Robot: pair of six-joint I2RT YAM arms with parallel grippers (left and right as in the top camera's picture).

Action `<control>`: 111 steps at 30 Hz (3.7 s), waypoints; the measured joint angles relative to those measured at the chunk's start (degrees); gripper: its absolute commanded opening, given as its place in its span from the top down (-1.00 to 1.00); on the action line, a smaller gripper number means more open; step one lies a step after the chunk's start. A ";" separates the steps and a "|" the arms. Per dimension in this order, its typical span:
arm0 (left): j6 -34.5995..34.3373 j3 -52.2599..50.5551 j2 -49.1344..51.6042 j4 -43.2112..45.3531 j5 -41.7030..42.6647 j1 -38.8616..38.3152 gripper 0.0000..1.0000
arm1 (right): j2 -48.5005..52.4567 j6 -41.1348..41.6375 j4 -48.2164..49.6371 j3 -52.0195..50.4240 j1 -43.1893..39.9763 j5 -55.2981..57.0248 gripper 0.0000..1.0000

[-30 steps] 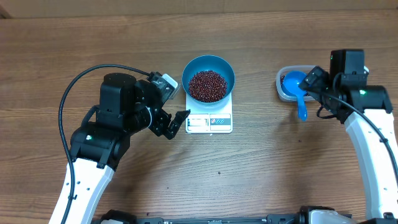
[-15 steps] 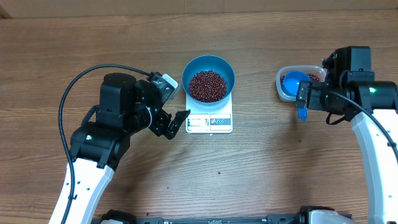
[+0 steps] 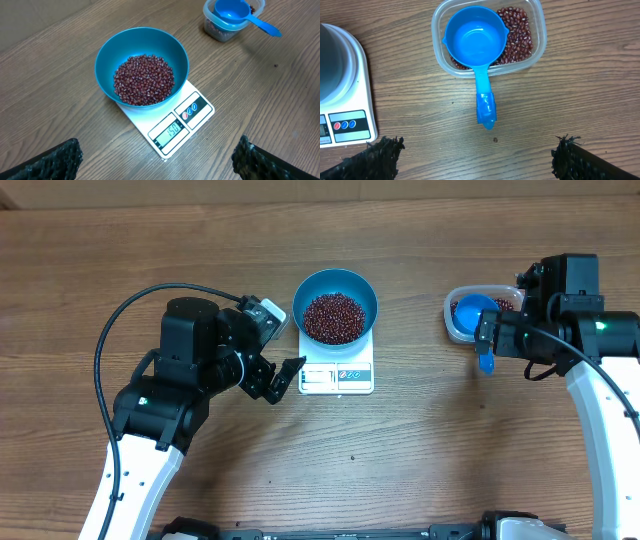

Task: Scoop item into bowl and weigh 150g on scale
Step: 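Release the scoop in the container and hold the right gripper still, then move the left gripper over the teal bowl on the scale, then move the left gripper down in front of the scale display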

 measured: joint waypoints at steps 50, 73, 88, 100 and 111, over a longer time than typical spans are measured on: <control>-3.48 0.52 23.54 18.18 7.50 -0.02 -0.99 | -0.02 -0.20 -0.02 0.00 0.00 -0.42 -1.00; -5.44 5.40 31.74 16.85 -2.80 -7.58 -0.99 | -0.02 -0.20 -0.02 0.00 0.00 -0.42 -1.00; -9.46 13.44 31.61 1.31 -6.36 -7.58 -1.00 | -0.02 -0.20 0.00 0.00 0.00 -0.39 -1.00; -16.59 14.51 25.07 -12.57 -8.76 -8.96 -0.99 | -0.02 -0.22 -0.04 0.00 0.00 -0.42 -1.00; -32.15 14.27 25.07 -16.33 -22.36 -20.87 -0.99 | -0.02 -0.22 -0.02 0.00 0.00 -0.42 -1.00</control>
